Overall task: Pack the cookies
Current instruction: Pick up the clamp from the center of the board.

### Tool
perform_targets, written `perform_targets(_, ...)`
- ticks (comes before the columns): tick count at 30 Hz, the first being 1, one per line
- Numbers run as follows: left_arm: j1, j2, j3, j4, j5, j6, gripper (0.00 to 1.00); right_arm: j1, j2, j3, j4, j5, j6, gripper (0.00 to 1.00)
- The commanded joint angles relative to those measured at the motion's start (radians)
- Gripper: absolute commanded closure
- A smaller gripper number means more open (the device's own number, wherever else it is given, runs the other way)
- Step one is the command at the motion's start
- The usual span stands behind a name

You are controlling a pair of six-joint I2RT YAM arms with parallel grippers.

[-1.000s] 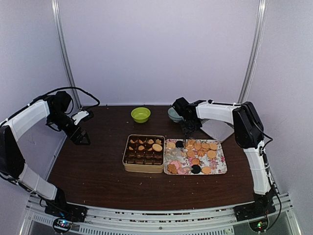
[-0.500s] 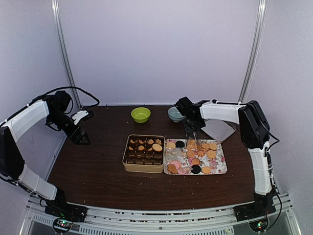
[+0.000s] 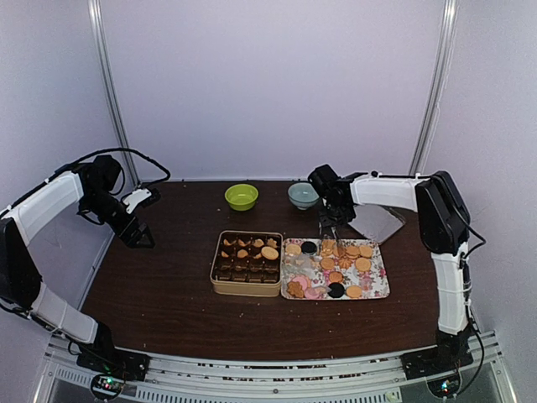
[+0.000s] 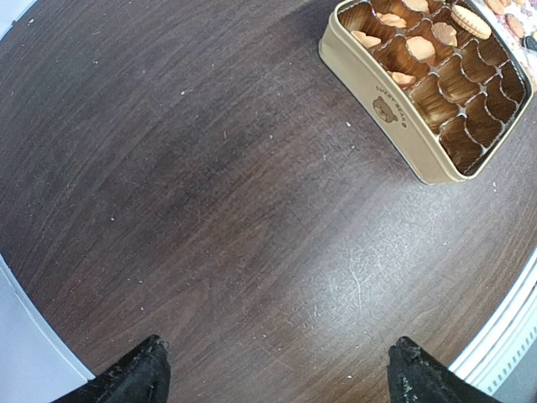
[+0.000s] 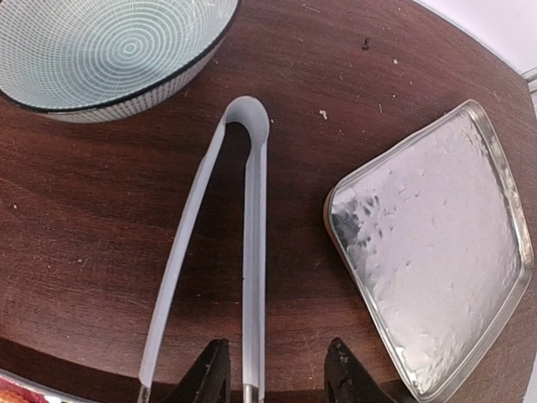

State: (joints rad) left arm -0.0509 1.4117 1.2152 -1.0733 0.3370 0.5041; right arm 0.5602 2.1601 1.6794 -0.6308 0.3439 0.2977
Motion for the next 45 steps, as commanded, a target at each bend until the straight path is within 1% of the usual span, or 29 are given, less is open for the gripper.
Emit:
perform_targets(1,0.008,-0.031,-0.012,0.007,0.01,0.011,0.07,-0.038,-0.019,0.02,0.014,-0.07,0.018,0.6)
perform_targets(6,0.009,-0.03,-0.006,0.001,0.008,0.015,0.07,-0.062,0.019,0.044,0.006,-0.153,0.019,0.62)
perform_targets(10,0.008,-0.022,0.006,-0.007,0.007,0.016,0.07,-0.071,0.043,0.069,0.0,-0.208,0.009,0.65)
perform_targets(14,0.008,-0.022,0.009,-0.007,0.007,0.017,0.07,-0.078,0.068,0.093,-0.018,-0.218,0.005,0.71)
perform_targets(19,0.009,-0.022,0.01,-0.01,0.004,0.019,0.07,-0.089,0.091,0.091,-0.025,-0.241,0.006,0.72)
perform_targets(21,0.009,-0.023,0.012,-0.01,0.004,0.019,0.07,-0.092,0.092,0.086,-0.03,-0.248,0.01,0.74)
perform_targets(25,0.008,-0.018,0.024,-0.012,0.008,0.019,0.07,-0.094,0.085,0.081,-0.03,-0.249,0.01,0.84)
perform_targets(27,0.008,-0.016,0.033,-0.02,0.01,0.019,0.07,-0.093,0.076,0.073,-0.03,-0.247,0.011,0.9)
perform_targets(29,0.007,-0.017,0.04,-0.021,0.013,0.018,0.07,-0.094,0.057,0.058,-0.024,-0.24,0.013,1.0)
perform_targets(32,0.008,-0.016,0.052,-0.024,0.022,0.016,0.07,-0.094,-0.001,0.006,0.024,-0.242,0.014,1.0)
perform_targets(36,0.006,-0.007,0.074,-0.029,0.045,0.004,0.07,-0.092,-0.113,-0.102,0.123,-0.252,0.022,1.0)
perform_targets(40,0.001,0.005,0.124,-0.054,0.149,-0.019,0.06,-0.082,-0.279,-0.267,0.252,-0.269,0.055,1.0)
perform_targets(43,-0.019,0.019,0.171,-0.057,0.218,-0.034,0.03,-0.053,-0.414,-0.412,0.404,-0.279,0.073,1.0)
perform_targets(45,-0.038,0.035,0.204,-0.072,0.276,-0.032,0.02,-0.015,-0.506,-0.519,0.503,-0.282,0.09,1.0)
